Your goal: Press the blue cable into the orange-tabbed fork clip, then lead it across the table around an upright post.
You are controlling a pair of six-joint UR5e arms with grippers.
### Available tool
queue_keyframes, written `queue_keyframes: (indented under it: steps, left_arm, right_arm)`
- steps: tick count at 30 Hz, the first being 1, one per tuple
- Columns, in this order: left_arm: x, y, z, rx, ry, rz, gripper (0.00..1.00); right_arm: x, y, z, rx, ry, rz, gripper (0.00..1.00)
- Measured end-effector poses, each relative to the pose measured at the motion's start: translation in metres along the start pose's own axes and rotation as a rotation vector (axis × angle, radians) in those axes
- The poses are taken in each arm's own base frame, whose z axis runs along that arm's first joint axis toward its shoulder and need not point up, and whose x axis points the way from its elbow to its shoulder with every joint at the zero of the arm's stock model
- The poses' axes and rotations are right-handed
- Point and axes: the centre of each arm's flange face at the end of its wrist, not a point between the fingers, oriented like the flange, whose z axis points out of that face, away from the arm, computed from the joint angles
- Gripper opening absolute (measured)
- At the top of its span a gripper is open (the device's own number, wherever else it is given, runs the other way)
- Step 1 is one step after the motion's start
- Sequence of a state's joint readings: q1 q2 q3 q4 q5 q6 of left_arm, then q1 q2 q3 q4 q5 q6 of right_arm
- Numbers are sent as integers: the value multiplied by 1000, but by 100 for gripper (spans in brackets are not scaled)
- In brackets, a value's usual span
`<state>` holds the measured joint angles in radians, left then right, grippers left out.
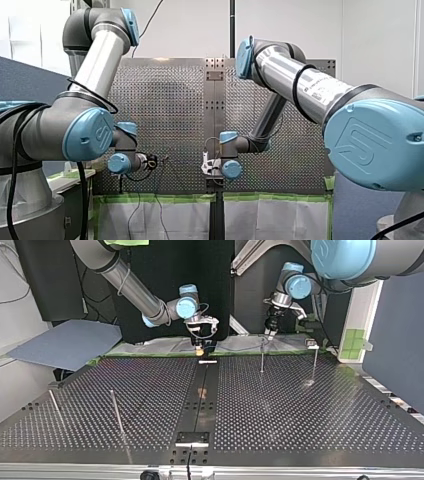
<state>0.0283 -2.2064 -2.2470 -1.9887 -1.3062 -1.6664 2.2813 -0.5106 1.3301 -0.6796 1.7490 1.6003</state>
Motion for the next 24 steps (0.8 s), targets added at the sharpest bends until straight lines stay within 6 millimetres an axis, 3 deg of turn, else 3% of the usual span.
queue_keyframes:
  steps: [24]
  left_arm:
    - [3,-13,-3,10,14,9,100]
  right_arm:
    - [-1,-1,-1,2,-8,-2,0]
